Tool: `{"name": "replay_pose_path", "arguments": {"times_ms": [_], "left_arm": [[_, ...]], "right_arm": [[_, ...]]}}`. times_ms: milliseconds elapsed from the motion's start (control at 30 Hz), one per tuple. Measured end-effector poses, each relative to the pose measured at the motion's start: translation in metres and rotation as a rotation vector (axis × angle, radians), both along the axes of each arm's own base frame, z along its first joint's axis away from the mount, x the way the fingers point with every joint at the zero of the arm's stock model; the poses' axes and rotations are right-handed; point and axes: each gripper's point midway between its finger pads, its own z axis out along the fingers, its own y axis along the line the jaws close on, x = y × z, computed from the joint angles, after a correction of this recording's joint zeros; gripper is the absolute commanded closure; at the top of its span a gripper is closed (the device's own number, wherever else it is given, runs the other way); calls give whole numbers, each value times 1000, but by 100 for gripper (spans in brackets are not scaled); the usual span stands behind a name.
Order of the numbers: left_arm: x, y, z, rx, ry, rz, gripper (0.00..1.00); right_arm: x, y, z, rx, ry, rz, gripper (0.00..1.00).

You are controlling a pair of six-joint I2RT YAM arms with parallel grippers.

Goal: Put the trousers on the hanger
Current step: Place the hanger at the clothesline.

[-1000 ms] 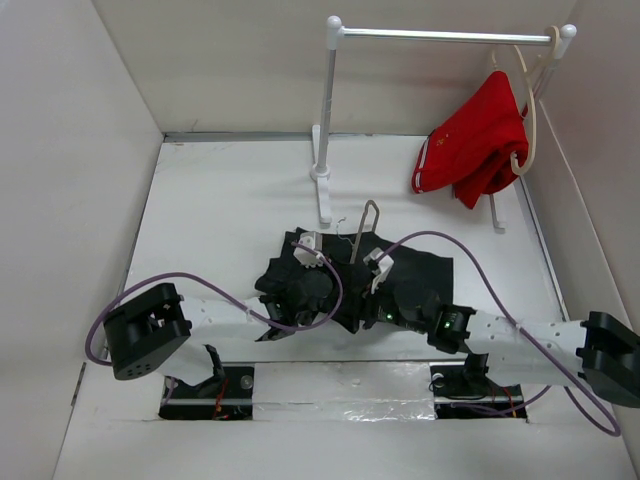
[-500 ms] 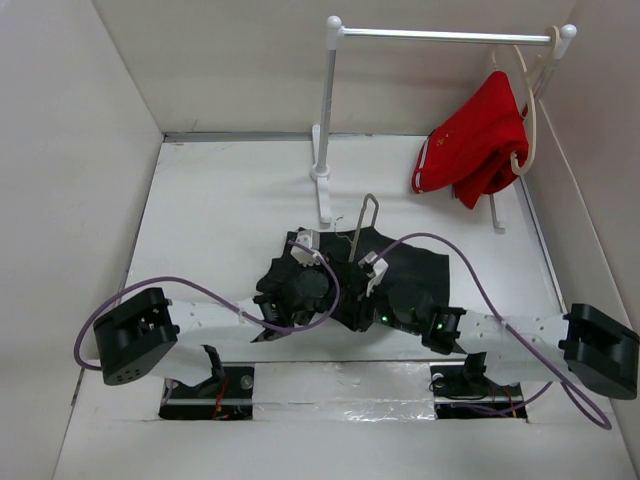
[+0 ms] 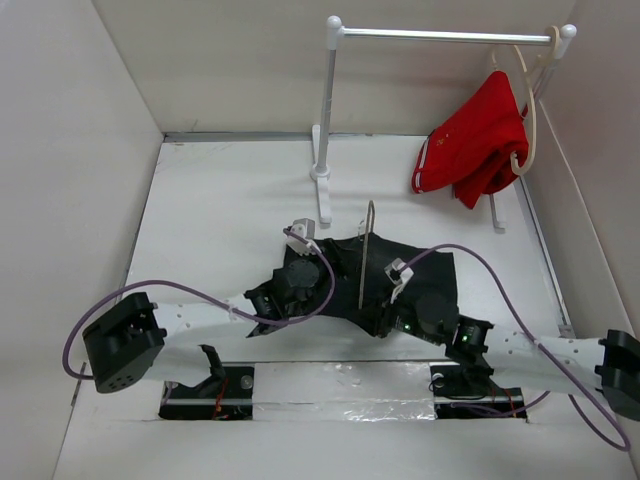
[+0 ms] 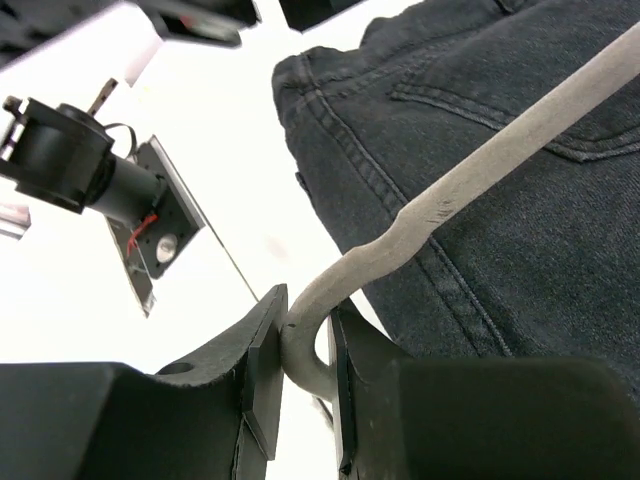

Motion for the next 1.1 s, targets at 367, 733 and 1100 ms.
{"name": "replay_pose_path", "arguments": {"times_ms": [367,733,1100], "left_arm": [[1,-29,1,43,-31,-172,51],[22,-54,-31,183,-8,-171,77],[31,-57,-32,213,-33,-108,100]], "right_arm": [[-5,-13,-2,-5,-13,7,100],[-8,-18,-6,-38,-26,33,100],[-8,-29,-4,-53,-44,12,47]]}}
